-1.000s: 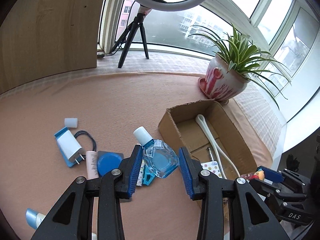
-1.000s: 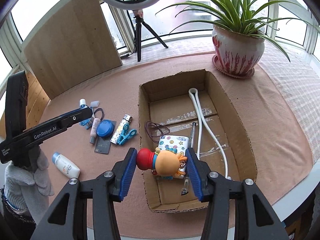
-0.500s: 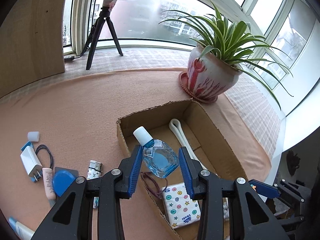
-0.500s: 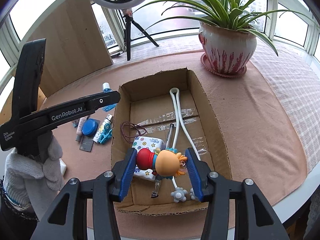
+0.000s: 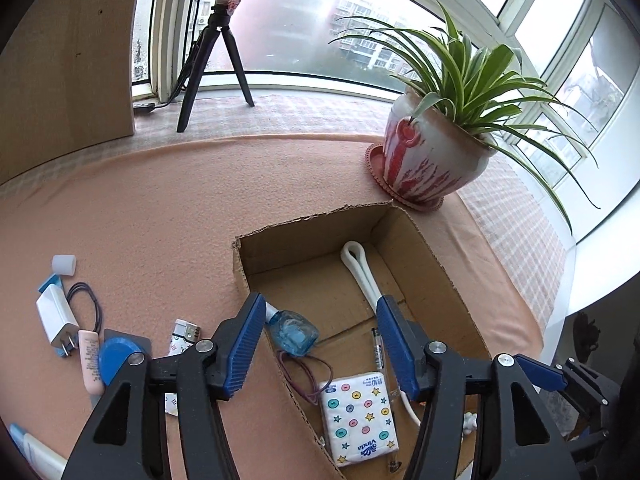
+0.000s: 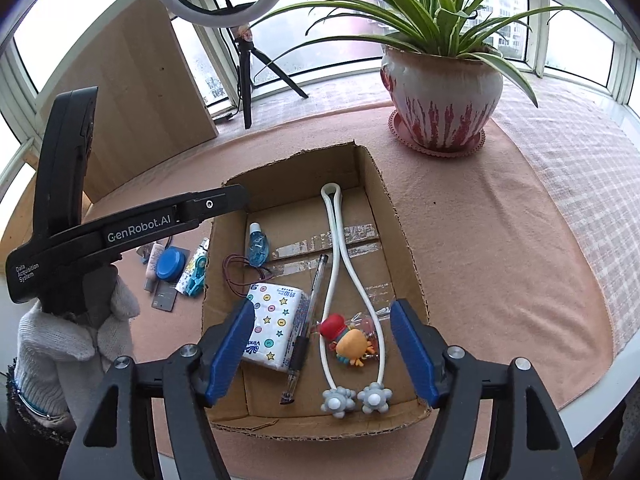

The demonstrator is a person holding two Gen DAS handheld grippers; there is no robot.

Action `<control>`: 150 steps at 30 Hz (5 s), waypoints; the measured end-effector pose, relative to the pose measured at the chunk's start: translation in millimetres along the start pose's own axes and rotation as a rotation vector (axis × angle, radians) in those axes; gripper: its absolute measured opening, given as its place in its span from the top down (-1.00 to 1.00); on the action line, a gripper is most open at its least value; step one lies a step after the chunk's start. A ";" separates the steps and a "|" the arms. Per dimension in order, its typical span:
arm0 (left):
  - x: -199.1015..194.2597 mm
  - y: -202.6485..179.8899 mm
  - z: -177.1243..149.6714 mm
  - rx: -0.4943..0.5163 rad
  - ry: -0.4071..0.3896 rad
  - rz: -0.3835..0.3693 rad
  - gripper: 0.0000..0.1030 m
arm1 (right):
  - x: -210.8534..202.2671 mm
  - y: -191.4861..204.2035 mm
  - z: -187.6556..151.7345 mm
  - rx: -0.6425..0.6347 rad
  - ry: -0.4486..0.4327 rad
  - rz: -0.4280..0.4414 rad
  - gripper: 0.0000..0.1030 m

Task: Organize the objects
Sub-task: 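Carry the eye-drop bottle and toy figure into the box and release both, then move the right gripper to the blue round case on the black card, then grasp the blue round case with the right gripper while the left grasps the pink lotion tube, then carry the blue case and pink tube into the box and release both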

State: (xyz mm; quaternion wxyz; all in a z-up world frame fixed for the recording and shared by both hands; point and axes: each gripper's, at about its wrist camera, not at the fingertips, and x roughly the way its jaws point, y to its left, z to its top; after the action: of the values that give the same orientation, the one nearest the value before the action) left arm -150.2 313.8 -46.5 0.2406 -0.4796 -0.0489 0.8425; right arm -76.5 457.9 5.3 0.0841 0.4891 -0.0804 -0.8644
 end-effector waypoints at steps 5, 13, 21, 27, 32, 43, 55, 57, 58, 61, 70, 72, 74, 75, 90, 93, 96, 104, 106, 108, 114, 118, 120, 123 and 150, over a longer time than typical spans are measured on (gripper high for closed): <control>-17.8 22.3 -7.8 -0.031 -0.002 0.023 -0.19 | 1.6 7.5 2.0 0.002 0.003 0.023 -0.30; -56.9 75.3 -24.7 -0.072 -0.005 0.060 -0.19 | 4.3 39.2 7.8 -0.001 -0.003 0.073 -0.30; -95.6 145.2 -44.7 -0.140 -0.007 0.093 -0.19 | 20.1 86.9 12.1 -0.016 0.020 0.138 -0.30; -114.1 189.1 -63.3 -0.174 0.002 0.123 -0.19 | 40.3 119.8 14.4 -0.020 0.056 0.181 -0.30; -125.4 212.9 -83.9 -0.183 0.018 0.143 -0.18 | 68.9 139.6 23.2 -0.005 0.110 0.221 -0.30; -157.4 240.1 -120.9 -0.244 0.014 0.163 -0.18 | 166.1 162.3 52.0 0.126 0.285 0.292 0.33; -171.3 243.7 -147.4 -0.273 0.020 0.139 -0.17 | 230.4 182.9 67.6 0.153 0.331 0.192 0.56; -173.2 244.5 -149.6 -0.278 0.019 0.137 -0.17 | 236.0 183.1 68.0 0.193 0.326 0.202 0.56; -173.6 245.0 -150.5 -0.279 0.021 0.138 -0.17 | 239.1 185.1 68.8 0.202 0.326 0.215 0.56; -174.7 246.5 -152.7 -0.283 0.022 0.138 -0.17 | 244.0 200.4 71.3 0.155 0.316 0.187 0.57; -177.2 249.8 -156.2 -0.294 0.016 0.137 -0.17 | 241.9 252.9 34.5 -0.009 0.439 0.305 0.61; -175.8 250.0 -155.2 -0.295 0.016 0.134 -0.17 | 237.9 259.7 22.2 -0.046 0.458 0.323 0.61; -174.0 248.7 -153.8 -0.290 0.019 0.132 -0.17 | 235.6 263.2 8.8 -0.072 0.503 0.370 0.61; -172.9 247.8 -152.9 -0.285 0.021 0.132 -0.17 | 235.4 263.4 3.2 -0.076 0.530 0.399 0.61; -133.4 226.5 -136.0 -0.218 0.076 0.080 -0.04 | 185.4 194.2 11.8 -0.010 0.391 0.332 0.61; -127.0 222.8 -132.9 -0.212 0.083 0.073 0.03 | 181.1 195.4 1.9 -0.018 0.420 0.337 0.61; -122.8 219.8 -131.1 -0.206 0.089 0.070 0.13 | 181.7 203.6 -9.6 -0.058 0.450 0.331 0.61; -109.0 207.6 -124.1 -0.196 0.102 0.064 0.13 | 169.2 210.8 -3.2 -0.086 0.406 0.349 0.59; -104.4 202.1 -121.1 -0.183 0.105 0.063 0.13 | 161.3 206.5 6.5 -0.109 0.352 0.301 0.39; -98.5 195.3 -117.6 -0.168 0.110 0.067 0.13 | 156.0 202.3 15.7 -0.127 0.299 0.245 0.07; -74.1 180.9 -107.6 -0.145 0.140 0.078 0.13 | 164.6 191.7 32.4 -0.152 0.262 0.139 0.05; -58.4 178.1 -105.0 -0.164 0.163 0.077 0.13 | 174.7 193.1 36.0 -0.178 0.281 0.117 0.05; -52.3 175.6 -103.8 -0.159 0.164 0.094 0.13 | 177.1 196.4 36.6 -0.194 0.284 0.116 0.05; -45.8 176.0 -105.0 -0.153 0.168 0.128 0.31 | 179.1 202.7 37.2 -0.231 0.281 0.100 -0.01; -78.0 213.3 -115.9 -0.245 0.099 0.122 0.59 | 175.9 204.5 34.2 -0.287 0.286 0.094 0.10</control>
State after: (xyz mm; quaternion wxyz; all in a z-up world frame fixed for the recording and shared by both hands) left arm -97.2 73.7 -114.2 0.1309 -0.5484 -0.1104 0.8185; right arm -181.4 221.5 -78.4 0.2038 0.5855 0.0334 -0.7839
